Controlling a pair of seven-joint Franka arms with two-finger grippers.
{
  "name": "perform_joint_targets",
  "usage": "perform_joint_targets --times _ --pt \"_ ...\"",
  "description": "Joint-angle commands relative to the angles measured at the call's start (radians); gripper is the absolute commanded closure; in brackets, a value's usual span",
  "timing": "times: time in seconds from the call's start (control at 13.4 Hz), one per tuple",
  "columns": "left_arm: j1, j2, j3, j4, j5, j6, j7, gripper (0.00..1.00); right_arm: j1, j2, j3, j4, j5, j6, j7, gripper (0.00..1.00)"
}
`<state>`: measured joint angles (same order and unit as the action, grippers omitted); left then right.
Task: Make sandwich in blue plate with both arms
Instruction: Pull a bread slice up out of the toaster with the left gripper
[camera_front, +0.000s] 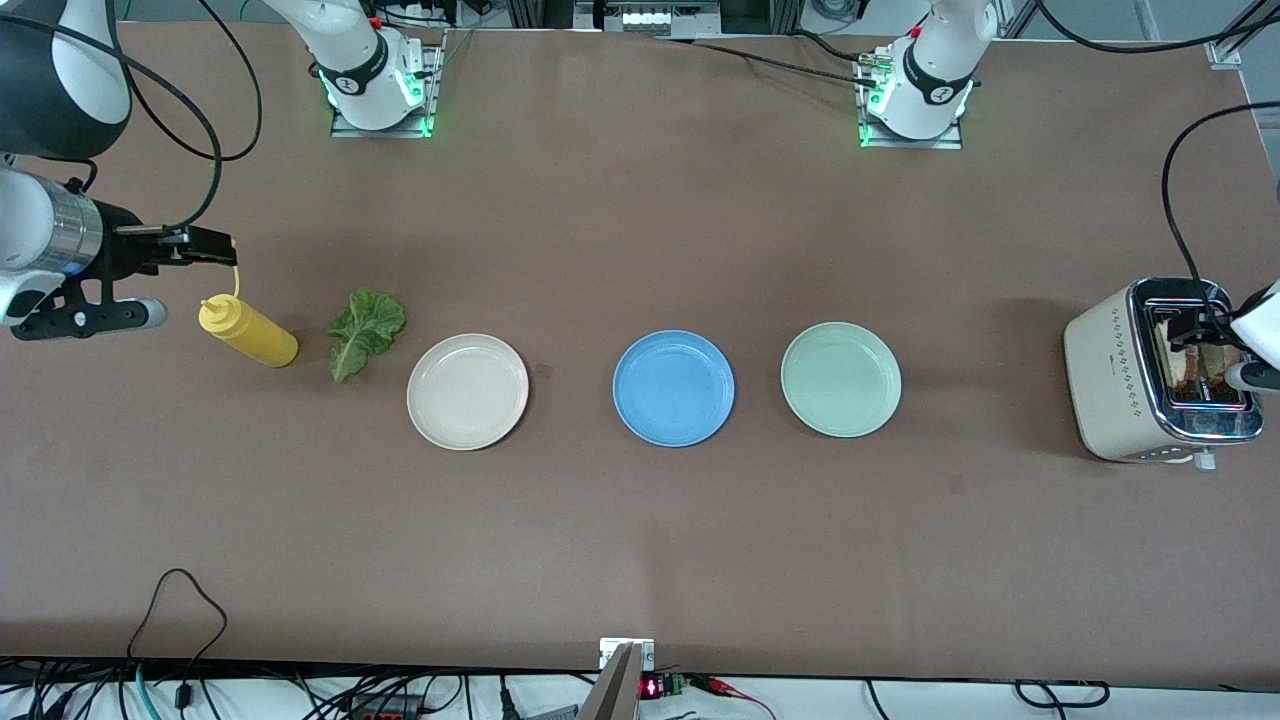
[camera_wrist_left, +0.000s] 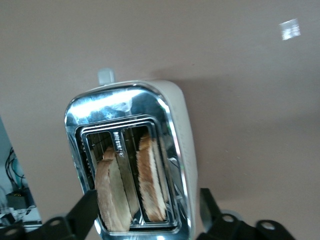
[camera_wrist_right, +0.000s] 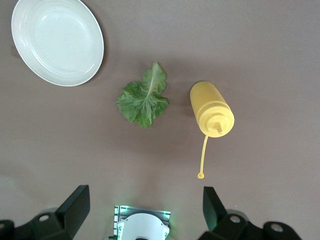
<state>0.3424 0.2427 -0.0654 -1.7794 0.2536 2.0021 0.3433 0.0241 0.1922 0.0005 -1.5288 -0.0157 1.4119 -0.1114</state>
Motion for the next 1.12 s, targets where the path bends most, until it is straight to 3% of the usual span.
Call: perform_joint_targets --times 0.0,0.22,0.52,0.82,1.05 --pt "0.041 -0.020 -0.013 -0.072 -0.002 0.044 0.017 0.31 0.007 -0.013 0.001 -0.020 -0.004 -0.016 0.010 0.00" --pt "0.056 -0.020 -0.013 -0.100 -0.002 0.073 0.010 0.35 0.007 -0.051 0.001 -0.086 -0.006 0.071 0.010 0.00" --pt "0.067 -0.019 -0.014 -0.123 -0.043 0.073 0.008 0.61 0.008 -0.164 0.003 -0.413 -0.006 0.433 0.010 0.00" --pt "0.073 -0.019 -0.017 -0.117 -0.053 0.072 0.014 0.92 0.002 -0.137 0.001 -0.458 -0.006 0.533 0.010 0.00" --pt "0.070 -0.040 -0.028 -0.097 -0.051 0.066 0.019 0.98 0.002 -0.109 0.001 -0.455 -0.004 0.538 0.071 0.00"
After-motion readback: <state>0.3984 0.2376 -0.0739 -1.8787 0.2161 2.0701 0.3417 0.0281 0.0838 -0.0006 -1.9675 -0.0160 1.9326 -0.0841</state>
